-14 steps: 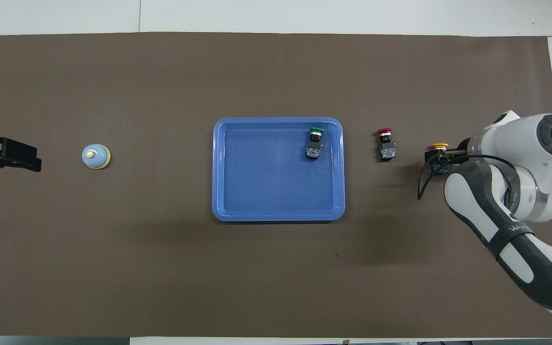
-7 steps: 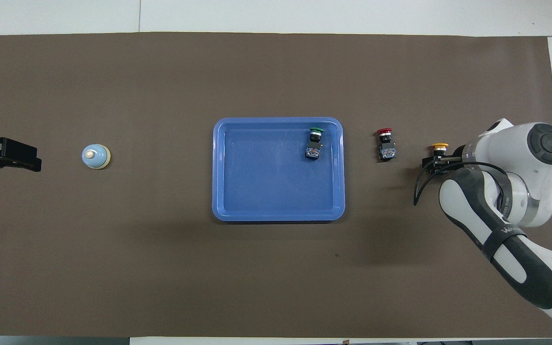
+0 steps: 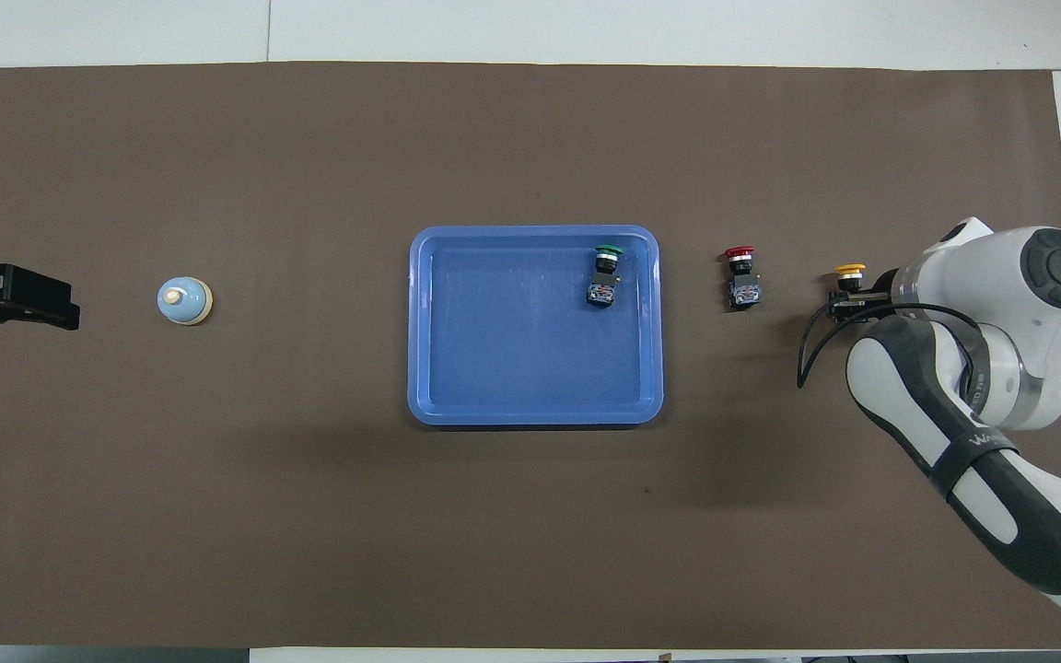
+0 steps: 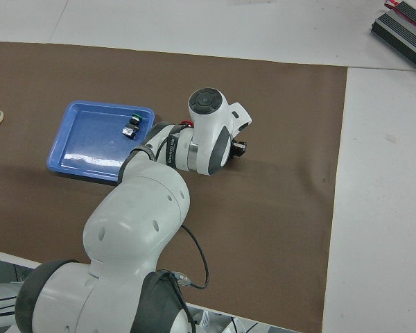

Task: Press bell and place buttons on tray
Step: 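Carry the yellow button into the blue tray and release it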

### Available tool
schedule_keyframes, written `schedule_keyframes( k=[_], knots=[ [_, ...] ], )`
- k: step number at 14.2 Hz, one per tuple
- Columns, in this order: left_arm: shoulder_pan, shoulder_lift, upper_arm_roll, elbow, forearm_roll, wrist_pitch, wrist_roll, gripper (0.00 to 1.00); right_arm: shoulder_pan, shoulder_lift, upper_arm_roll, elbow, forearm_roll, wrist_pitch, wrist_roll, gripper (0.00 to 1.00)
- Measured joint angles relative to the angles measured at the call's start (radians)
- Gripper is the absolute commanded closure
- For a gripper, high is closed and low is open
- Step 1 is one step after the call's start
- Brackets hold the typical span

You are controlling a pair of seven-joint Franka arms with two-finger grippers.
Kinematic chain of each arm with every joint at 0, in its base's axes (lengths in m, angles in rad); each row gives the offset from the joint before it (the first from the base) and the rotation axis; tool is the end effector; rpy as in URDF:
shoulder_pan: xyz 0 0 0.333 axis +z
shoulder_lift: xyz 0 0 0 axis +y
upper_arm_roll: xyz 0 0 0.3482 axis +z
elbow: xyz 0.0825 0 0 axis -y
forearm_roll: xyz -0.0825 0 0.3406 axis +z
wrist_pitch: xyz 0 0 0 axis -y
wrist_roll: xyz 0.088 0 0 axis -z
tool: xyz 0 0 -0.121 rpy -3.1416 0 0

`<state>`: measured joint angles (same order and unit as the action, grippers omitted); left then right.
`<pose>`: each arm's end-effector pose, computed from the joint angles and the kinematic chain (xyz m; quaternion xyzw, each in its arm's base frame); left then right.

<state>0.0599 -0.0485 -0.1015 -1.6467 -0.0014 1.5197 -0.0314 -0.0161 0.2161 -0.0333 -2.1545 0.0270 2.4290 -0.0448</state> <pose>0.4861 -0.0218 0.6303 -0.9992 0.0049 0.0393 0.0032 0.5461 -0.0261 0.3530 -0.9995 0.0118 -0.0295 0.0042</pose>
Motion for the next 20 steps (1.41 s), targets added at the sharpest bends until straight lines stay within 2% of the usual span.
schedule_keyframes(
  k=[3,8,11,13,15,17,20],
  knots=[
    [0.000,0.000,0.000,0.000,0.000,0.000,0.000,0.00,0.067,-0.009,0.011,0.142,0.003,-0.161,0.109,1.00],
    [0.000,0.000,0.000,0.000,0.000,0.000,0.000,0.00,0.336,0.010,0.019,0.351,0.003,-0.342,0.490,1.00],
    [0.000,0.000,0.000,0.000,0.000,0.000,0.000,0.00,0.461,0.092,0.020,0.529,0.003,-0.429,0.641,1.00],
    [0.000,0.000,0.000,0.000,0.000,0.000,0.000,0.00,0.531,0.188,0.020,0.637,0.001,-0.433,0.718,1.00],
    [0.000,0.000,0.000,0.000,0.000,0.000,0.000,0.00,0.561,0.279,0.019,0.707,-0.001,-0.430,0.743,0.99],
    [0.000,0.000,0.000,0.000,0.000,0.000,0.000,0.00,0.564,0.328,0.019,0.734,-0.001,-0.409,0.743,0.89],
    [0.000,0.000,0.000,0.000,0.000,0.000,0.000,0.00,0.579,0.348,0.019,0.731,-0.001,-0.383,0.743,0.59]
  ],
)
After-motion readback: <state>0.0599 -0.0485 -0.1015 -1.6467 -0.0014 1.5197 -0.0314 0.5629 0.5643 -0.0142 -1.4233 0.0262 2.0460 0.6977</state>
